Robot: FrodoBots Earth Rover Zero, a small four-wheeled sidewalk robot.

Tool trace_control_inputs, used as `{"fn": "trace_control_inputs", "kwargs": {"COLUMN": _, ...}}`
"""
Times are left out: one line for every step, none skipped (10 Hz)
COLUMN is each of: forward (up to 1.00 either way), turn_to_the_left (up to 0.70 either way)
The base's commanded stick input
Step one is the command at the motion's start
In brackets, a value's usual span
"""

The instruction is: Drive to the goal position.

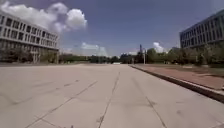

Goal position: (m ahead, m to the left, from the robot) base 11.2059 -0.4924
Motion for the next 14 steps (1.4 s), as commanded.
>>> {"fn": "trace_control_inputs", "kwargs": {"forward": 0.70, "turn_to_the_left": 0.00}}
{"fn": "trace_control_inputs", "kwargs": {"forward": 0.70, "turn_to_the_left": 0.00}}
{"fn": "trace_control_inputs", "kwargs": {"forward": 0.70, "turn_to_the_left": -0.22}}
{"fn": "trace_control_inputs", "kwargs": {"forward": 0.70, "turn_to_the_left": -0.33}}
{"fn": "trace_control_inputs", "kwargs": {"forward": 0.70, "turn_to_the_left": -0.33}}
{"fn": "trace_control_inputs", "kwargs": {"forward": 0.70, "turn_to_the_left": -0.33}}
{"fn": "trace_control_inputs", "kwargs": {"forward": 0.70, "turn_to_the_left": -0.31}}
{"fn": "trace_control_inputs", "kwargs": {"forward": 0.70, "turn_to_the_left": -0.06}}
{"fn": "trace_control_inputs", "kwargs": {"forward": 0.70, "turn_to_the_left": 0.00}}
{"fn": "trace_control_inputs", "kwargs": {"forward": 0.70, "turn_to_the_left": 0.00}}
{"fn": "trace_control_inputs", "kwargs": {"forward": 0.70, "turn_to_the_left": 0.00}}
{"fn": "trace_control_inputs", "kwargs": {"forward": 0.70, "turn_to_the_left": 0.00}}
{"fn": "trace_control_inputs", "kwargs": {"forward": 0.70, "turn_to_the_left": 0.00}}
{"fn": "trace_control_inputs", "kwargs": {"forward": 0.70, "turn_to_the_left": 0.00}}
